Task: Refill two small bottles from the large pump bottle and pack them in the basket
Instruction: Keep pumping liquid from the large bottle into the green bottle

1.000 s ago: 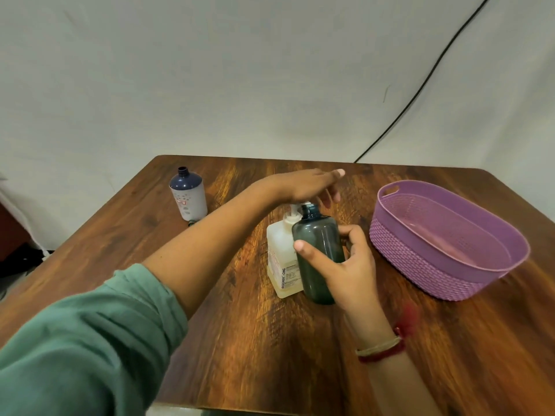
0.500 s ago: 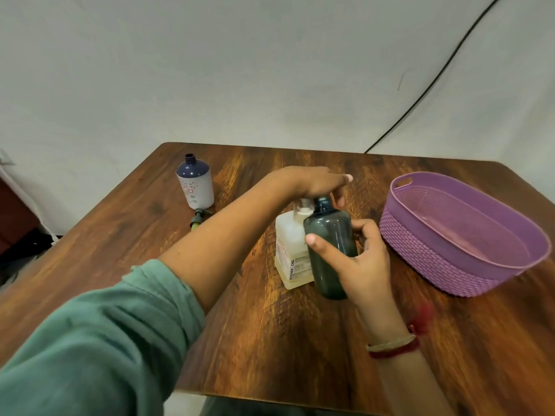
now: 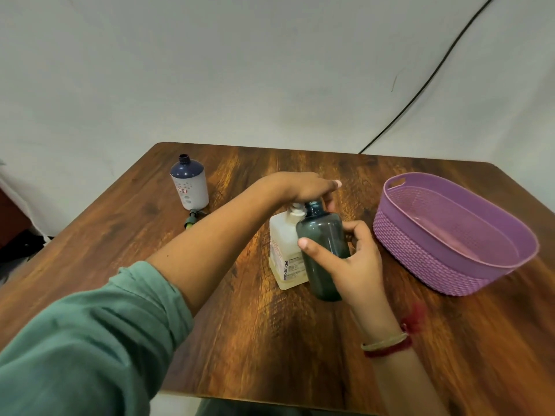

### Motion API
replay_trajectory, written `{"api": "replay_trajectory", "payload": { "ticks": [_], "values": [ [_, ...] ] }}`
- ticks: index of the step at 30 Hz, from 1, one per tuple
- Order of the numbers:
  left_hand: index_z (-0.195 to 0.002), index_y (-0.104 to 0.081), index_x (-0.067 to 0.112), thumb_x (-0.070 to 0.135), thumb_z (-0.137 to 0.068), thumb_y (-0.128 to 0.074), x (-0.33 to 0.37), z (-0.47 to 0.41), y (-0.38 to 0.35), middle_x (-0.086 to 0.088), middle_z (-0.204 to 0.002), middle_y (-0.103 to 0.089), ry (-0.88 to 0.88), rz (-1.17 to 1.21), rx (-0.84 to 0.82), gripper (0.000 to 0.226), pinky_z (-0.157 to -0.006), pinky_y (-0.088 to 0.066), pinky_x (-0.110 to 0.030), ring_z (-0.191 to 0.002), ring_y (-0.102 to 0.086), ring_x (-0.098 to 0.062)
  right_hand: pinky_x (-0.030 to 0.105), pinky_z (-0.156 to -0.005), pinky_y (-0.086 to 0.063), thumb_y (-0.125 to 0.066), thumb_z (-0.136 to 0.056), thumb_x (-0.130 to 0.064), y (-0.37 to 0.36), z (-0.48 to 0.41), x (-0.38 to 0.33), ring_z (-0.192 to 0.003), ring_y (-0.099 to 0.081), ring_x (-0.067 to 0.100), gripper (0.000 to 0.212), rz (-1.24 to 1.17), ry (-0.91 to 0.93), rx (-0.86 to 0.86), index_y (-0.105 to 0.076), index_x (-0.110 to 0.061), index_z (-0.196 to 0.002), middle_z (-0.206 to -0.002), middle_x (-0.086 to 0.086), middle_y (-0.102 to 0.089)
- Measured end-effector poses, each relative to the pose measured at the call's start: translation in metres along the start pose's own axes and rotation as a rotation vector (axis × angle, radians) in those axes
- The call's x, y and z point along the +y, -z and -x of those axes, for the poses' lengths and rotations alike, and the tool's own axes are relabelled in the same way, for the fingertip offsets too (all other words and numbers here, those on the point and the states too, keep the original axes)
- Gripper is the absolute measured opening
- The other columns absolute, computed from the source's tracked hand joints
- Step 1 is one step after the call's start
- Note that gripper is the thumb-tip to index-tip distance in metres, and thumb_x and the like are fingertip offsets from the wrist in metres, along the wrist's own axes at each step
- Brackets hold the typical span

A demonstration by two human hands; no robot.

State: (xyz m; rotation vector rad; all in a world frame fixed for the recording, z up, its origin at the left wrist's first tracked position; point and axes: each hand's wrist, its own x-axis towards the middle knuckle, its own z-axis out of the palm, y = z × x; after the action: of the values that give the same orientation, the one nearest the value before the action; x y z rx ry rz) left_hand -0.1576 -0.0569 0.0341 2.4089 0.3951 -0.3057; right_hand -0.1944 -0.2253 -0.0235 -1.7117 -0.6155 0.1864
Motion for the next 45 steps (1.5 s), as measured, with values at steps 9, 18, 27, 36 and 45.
{"api": "replay_trajectory", "payload": {
  "ticks": [9,18,27,36,45],
  "values": [
    [-0.091,-0.064,0.014,0.044,-0.103,-0.018,0.002,-0.001,0.008,-0.001,-0.091,-0.061,-0.044,-0.021,-0.005,0.056,-0.086,-0.042,-0.035,-0.09,-0.057,-0.019,0.024,-0.073,-0.048,-0.076,-0.046,-0.058,-0.002,-0.002,-0.004,-0.086,-0.059,0.0,0.057,-0.012,-0.001,0.012,-0.052,-0.028,-0.088,-0.092,-0.012,-0.062],
    [-0.093,-0.062,0.019,0.049,-0.101,-0.015,0.014,0.005,0.011,-0.005,-0.107,-0.058,-0.025,-0.139,-0.076,0.057,-0.099,-0.042,-0.045,-0.101,-0.056,-0.023,0.02,-0.07,-0.045,-0.083,-0.056,-0.044,0.003,0.001,-0.009,-0.084,-0.056,-0.003,0.047,-0.002,0.01,0.007,-0.049,-0.03,-0.086,-0.091,-0.016,-0.058],
    [-0.085,-0.063,0.018,0.043,-0.103,-0.019,0.003,0.004,0.004,-0.002,-0.088,-0.063,-0.026,-0.019,-0.037,0.053,-0.083,-0.045,-0.035,-0.083,-0.058,-0.017,0.018,-0.068,-0.042,-0.084,-0.056,-0.044,0.001,0.002,-0.006,-0.087,-0.055,-0.003,0.048,0.004,-0.01,-0.005,-0.048,-0.032,-0.085,-0.092,-0.017,-0.056],
    [-0.086,-0.063,0.017,0.039,-0.103,-0.02,0.004,0.001,0.004,-0.002,-0.089,-0.063,-0.007,-0.051,-0.068,0.051,-0.091,-0.045,-0.038,-0.083,-0.059,-0.018,0.027,-0.077,-0.048,-0.082,-0.05,-0.053,0.002,0.0,-0.005,-0.089,-0.056,0.0,0.06,0.024,-0.014,0.005,-0.052,-0.026,-0.094,-0.095,-0.014,-0.059],
    [-0.098,-0.061,0.014,0.038,-0.104,-0.017,0.013,0.007,0.011,-0.004,-0.098,-0.061,-0.055,-0.086,-0.032,0.051,-0.094,-0.042,-0.037,-0.096,-0.058,-0.02,0.025,-0.075,-0.047,-0.078,-0.048,-0.056,0.003,0.001,-0.012,-0.089,-0.056,0.0,0.058,-0.01,-0.014,-0.013,-0.05,-0.029,-0.09,-0.095,-0.014,-0.059]
  ]
}}
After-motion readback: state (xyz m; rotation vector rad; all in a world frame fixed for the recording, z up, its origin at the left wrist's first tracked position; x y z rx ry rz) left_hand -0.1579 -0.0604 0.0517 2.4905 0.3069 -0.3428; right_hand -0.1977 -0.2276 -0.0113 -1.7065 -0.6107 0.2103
